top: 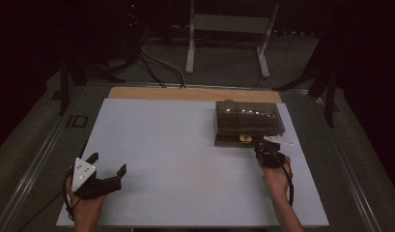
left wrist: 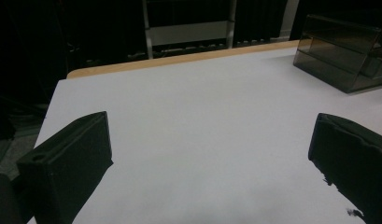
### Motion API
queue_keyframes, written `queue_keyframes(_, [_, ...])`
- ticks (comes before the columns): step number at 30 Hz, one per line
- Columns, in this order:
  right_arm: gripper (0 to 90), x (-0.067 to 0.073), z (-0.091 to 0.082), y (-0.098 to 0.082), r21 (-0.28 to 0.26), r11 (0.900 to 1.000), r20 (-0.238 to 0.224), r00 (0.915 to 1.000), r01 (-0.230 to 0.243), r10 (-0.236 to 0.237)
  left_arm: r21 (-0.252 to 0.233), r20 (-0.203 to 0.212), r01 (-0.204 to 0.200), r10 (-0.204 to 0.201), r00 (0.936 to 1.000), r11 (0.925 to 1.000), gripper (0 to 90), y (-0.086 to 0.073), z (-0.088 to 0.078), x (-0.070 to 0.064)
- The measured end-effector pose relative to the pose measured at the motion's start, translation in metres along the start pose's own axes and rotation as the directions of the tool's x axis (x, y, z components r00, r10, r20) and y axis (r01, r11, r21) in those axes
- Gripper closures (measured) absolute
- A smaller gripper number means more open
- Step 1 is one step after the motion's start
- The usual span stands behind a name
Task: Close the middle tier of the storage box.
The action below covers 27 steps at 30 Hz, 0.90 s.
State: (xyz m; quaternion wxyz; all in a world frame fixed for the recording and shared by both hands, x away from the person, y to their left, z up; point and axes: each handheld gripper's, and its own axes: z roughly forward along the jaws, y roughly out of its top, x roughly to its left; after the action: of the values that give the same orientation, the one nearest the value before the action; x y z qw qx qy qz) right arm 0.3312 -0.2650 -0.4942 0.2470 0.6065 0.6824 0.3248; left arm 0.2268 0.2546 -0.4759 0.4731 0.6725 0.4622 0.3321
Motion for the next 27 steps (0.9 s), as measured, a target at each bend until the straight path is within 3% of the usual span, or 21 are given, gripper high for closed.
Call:
queue_keyframes(10, [90.0,0.0,0.005,0.003,0.002,1.0,0.008,0.9999,0.007,-0.007,0.0,0.0,0.0,0.0,1.0,1.0,0.9,0.0,0.0,0.0])
queue_keyframes(27, [90.0,-0.002,0.015,0.007,0.0,1.0,0.009,0.9998,-0.02,0.02,0.002,0.001,-0.001,0.001,1.0,1.0,1.0,0.0,0.001,0.0])
